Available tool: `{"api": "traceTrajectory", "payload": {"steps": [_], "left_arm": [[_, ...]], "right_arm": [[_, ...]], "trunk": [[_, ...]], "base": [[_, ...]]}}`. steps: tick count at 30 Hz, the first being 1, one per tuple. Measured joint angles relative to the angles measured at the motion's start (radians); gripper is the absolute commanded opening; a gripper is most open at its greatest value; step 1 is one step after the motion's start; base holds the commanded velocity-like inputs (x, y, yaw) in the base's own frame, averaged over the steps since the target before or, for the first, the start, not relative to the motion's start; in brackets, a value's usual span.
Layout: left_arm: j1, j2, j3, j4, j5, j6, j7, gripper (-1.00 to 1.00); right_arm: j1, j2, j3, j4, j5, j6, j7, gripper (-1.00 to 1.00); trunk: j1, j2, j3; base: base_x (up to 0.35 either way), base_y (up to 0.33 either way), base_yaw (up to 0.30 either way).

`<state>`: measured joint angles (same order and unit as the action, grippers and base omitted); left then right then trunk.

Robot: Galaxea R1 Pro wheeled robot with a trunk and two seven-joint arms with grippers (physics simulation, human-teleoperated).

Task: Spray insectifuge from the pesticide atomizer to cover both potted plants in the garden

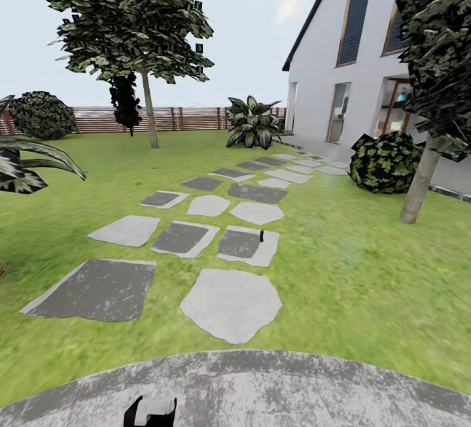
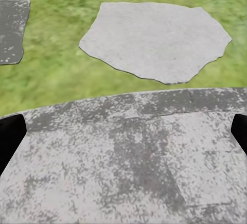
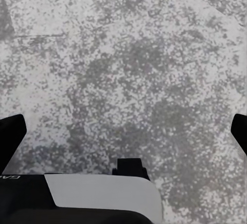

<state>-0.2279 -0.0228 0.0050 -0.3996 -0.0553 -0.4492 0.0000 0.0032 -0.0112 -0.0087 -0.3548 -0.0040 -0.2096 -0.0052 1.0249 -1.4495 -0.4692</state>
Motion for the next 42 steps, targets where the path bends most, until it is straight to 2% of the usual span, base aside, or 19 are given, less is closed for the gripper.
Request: {"api": "traceTrajectory", "payload": {"steps": [14,21,25,28,30,42], "left_arm": [[0.000,0.000,0.000,0.000,0.000,0.000,0.000,1.00],[-0.001,0.000,0.002,-0.002,0.000,0.000,0.000,1.00],[-0.003,0.000,0.003,-0.011,0.000,0.000,0.000,1.00],[-0.022,-0.001,0.002,-0.052,0.000,0.002,0.001,1.00],[-0.036,-0.001,0.002,-0.078,0.000,0.002,0.001,1.00],[-0.046,0.001,0.001,-0.095,-0.003,0.001,-0.001,1.00]], "right_arm": [[0.000,0.000,-0.001,0.000,0.000,-0.005,0.000,1.00],[0.000,0.000,0.000,-0.006,0.001,-0.008,0.000,1.00],[0.000,-0.001,0.000,-0.102,0.002,-0.008,-0.002,1.00],[0.000,0.000,0.000,-0.218,0.003,0.002,-0.002,1.00],[-0.001,0.000,0.000,-0.254,0.003,0.006,-0.002,1.00],[-0.002,0.001,-0.001,-0.277,0.000,0.008,0.005,1.00]], "trunk": [[0.000,0.000,0.000],[0.027,-0.049,-0.022],[0.042,-0.077,-0.034],[0.054,-0.098,-0.044],[0.061,-0.112,-0.050],[0.107,-0.196,-0.088]], "base": [[0.006,0.000,0.000],[0.000,0.000,0.000],[0.000,0.000,0.000],[0.000,0.000,0.000],[0.000,0.000,0.000],[0.000,0.000,0.000]]}}
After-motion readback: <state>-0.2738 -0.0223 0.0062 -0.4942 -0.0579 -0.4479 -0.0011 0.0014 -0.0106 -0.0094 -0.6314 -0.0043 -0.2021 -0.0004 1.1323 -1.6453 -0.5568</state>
